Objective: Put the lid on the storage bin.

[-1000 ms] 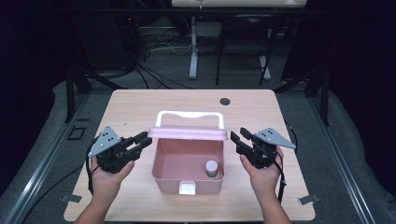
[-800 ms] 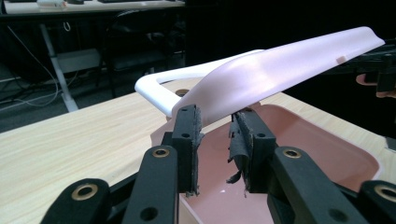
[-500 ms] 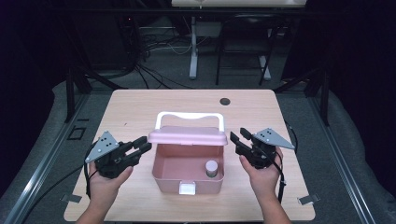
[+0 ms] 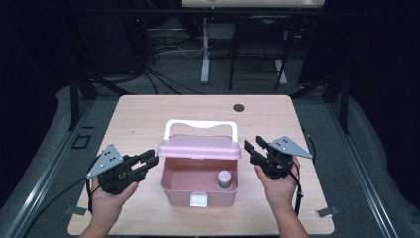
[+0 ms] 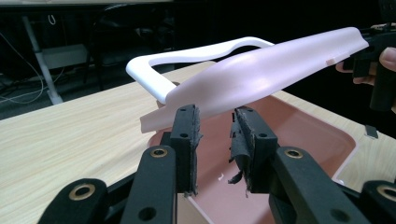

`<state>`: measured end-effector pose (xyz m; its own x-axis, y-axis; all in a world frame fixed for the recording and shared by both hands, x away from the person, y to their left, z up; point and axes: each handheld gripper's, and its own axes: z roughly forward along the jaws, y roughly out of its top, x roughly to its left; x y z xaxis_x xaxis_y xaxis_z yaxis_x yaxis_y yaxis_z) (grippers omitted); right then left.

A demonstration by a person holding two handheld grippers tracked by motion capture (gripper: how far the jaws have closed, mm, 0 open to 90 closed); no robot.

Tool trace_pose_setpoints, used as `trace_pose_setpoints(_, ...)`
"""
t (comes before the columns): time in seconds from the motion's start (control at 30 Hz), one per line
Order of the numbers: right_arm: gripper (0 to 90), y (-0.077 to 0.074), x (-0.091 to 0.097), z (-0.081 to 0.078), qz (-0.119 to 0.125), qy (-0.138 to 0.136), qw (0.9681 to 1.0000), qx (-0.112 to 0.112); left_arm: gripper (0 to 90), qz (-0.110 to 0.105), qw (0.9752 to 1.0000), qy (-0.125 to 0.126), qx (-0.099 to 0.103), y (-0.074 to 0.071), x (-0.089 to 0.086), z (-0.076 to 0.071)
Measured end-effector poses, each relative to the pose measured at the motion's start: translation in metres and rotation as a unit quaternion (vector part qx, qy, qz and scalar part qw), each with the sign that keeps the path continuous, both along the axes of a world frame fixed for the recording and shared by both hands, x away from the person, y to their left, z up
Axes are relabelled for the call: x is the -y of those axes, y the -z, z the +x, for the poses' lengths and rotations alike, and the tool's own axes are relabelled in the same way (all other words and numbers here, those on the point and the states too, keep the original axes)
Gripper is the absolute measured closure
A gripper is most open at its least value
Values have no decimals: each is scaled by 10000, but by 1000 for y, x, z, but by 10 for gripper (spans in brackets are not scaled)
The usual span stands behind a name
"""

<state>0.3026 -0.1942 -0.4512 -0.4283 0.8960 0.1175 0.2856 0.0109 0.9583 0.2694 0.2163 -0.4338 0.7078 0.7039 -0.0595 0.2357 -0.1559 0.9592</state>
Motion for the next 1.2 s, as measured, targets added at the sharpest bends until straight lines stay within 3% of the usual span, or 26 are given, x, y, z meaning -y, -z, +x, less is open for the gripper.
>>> trace_pose_setpoints(0.37, 545, 1, 0, 1, -21, -5, 10000, -19, 735, -68, 10000, 73, 2, 10, 1, -6)
trace_pose_setpoints(1.2, 535, 2, 2, 1, 20, -7, 10000, -46, 760, 116, 9998, 122, -93, 22, 2, -16)
